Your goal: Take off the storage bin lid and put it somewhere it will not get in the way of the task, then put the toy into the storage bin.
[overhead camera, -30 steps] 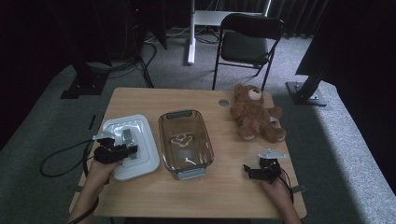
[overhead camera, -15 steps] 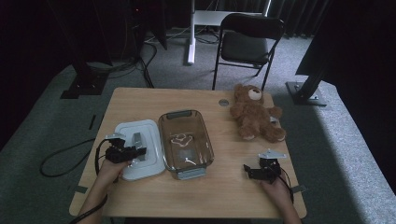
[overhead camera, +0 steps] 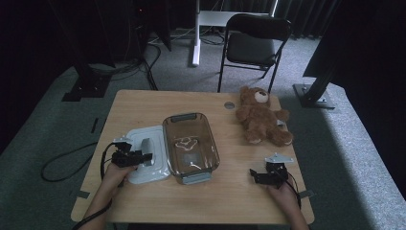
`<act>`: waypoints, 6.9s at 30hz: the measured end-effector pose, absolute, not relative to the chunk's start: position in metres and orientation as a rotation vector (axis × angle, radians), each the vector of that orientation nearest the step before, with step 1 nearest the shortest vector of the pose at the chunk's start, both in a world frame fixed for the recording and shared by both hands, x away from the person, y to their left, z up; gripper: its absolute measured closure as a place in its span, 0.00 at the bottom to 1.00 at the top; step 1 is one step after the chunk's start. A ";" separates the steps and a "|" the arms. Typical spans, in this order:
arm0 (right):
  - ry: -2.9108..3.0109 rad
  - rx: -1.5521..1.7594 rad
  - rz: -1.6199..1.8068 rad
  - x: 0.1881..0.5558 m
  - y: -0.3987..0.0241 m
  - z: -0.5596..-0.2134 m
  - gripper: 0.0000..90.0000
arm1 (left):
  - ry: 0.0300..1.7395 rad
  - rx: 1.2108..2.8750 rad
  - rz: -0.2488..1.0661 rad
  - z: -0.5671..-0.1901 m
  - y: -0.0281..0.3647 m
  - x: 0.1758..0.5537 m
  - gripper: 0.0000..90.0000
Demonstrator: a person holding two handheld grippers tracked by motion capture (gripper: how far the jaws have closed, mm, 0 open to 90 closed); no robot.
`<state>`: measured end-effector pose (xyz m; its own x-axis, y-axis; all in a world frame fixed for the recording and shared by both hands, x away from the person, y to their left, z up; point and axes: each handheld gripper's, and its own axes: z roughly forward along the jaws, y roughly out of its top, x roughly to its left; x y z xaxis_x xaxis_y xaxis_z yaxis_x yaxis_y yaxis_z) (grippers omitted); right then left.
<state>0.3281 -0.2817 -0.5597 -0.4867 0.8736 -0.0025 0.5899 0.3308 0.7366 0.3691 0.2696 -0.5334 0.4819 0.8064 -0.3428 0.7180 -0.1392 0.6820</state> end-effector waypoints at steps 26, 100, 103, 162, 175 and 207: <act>2.200 1.288 0.967 0.327 -0.281 -0.560 0.15 | 1.338 1.867 0.470 -0.518 0.290 0.320 0.01; 1.791 1.738 1.059 0.500 -0.301 -0.453 0.13 | 1.563 1.924 0.649 -0.556 0.321 0.298 0.01; 1.811 1.783 1.026 0.504 -0.300 -0.465 0.13 | 1.561 1.925 0.648 -0.556 0.321 0.299 0.01; 1.965 1.209 1.496 0.373 -0.173 -0.342 0.75 | 1.554 1.931 0.647 -0.555 0.320 0.299 0.01; 2.140 1.054 1.575 0.340 -0.114 -0.359 0.75 | 1.552 1.932 0.646 -0.555 0.321 0.299 0.01; 2.405 1.086 1.496 0.347 -0.127 -0.397 0.36 | 1.552 1.927 0.645 -0.556 0.319 0.300 0.01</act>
<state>0.3467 -0.1265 -0.3969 -0.7387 0.6193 0.2661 0.5125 0.2596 0.8185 0.2997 0.3193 -0.5557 0.2079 0.9781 0.0137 0.6995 -0.1585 0.6968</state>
